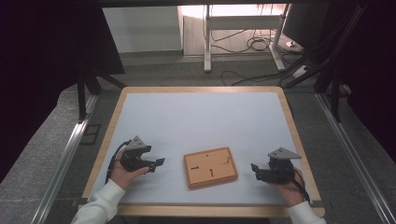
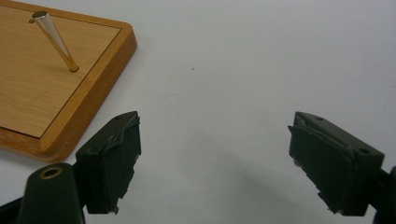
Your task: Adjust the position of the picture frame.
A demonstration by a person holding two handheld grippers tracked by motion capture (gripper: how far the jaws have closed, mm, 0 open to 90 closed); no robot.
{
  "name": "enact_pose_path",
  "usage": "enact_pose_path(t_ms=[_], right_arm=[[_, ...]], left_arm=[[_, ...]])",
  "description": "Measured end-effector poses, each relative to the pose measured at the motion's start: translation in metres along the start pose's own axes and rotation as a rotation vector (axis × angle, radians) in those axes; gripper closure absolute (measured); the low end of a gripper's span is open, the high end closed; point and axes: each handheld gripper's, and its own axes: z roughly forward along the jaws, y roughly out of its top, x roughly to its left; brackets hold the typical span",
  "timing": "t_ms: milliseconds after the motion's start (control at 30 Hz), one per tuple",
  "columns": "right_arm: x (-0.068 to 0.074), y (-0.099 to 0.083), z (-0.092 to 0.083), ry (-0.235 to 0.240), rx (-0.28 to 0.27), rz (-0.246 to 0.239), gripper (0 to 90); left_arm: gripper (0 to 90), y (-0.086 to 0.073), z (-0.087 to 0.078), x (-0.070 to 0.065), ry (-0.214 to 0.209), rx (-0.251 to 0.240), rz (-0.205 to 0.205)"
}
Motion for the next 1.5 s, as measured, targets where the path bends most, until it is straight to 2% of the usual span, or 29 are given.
enact_pose_path(t_ms=[133,233,333,400,433,467,500,700,900,1067,1267,1500], right_arm=[[-0.002,0.000,0.002,0.011,0.013,-0.001,17.8],[-0.002,0.001,-0.001,0.017,0.029,0.001,18.3],[0.001,0.007,-0.011,-0.015,0.073,-0.026,22.1],[0.001,0.007,-0.013,-0.013,0.072,-0.022,22.9],[0.004,0.008,-0.017,0.009,0.069,-0.015,24.5],[0.004,0.008,-0.017,0.009,0.069,-0.015,24.5],[0.008,0.009,-0.019,0.021,0.069,-0.028,25.9],[0.014,0.015,-0.016,0.060,0.071,-0.039,28.2],[0.030,0.026,-0.013,0.104,0.069,-0.063,34.2],[0.049,0.034,-0.003,0.124,0.079,-0.105,41.0],[0.057,0.042,0.009,0.131,0.090,-0.120,45.7],[0.066,0.052,0.031,0.153,0.136,-0.142,53.6]], left_arm=[[18.7,0.000,0.000,0.000,-0.005,0.005,-0.006],[18.7,0.000,0.000,0.000,-0.009,0.014,0.004],[18.7,0.001,-0.002,0.000,-0.004,0.018,0.010],[18.7,0.001,-0.003,-0.001,-0.008,0.010,0.009],[18.7,0.002,-0.003,-0.002,-0.011,0.009,0.012],[18.7,0.002,-0.003,-0.002,-0.011,0.009,0.012],[18.7,0.002,-0.003,-0.003,-0.013,0.011,0.014],[18.6,0.004,0.002,-0.002,-0.019,0.031,0.030],[18.3,0.003,0.006,-0.003,-0.019,0.047,0.032],[18.1,0.002,0.004,-0.004,-0.022,0.043,0.030],[18.1,0.002,0.004,-0.004,-0.017,0.042,0.027],[18.1,0.001,0.006,-0.005,-0.018,0.051,0.027]])
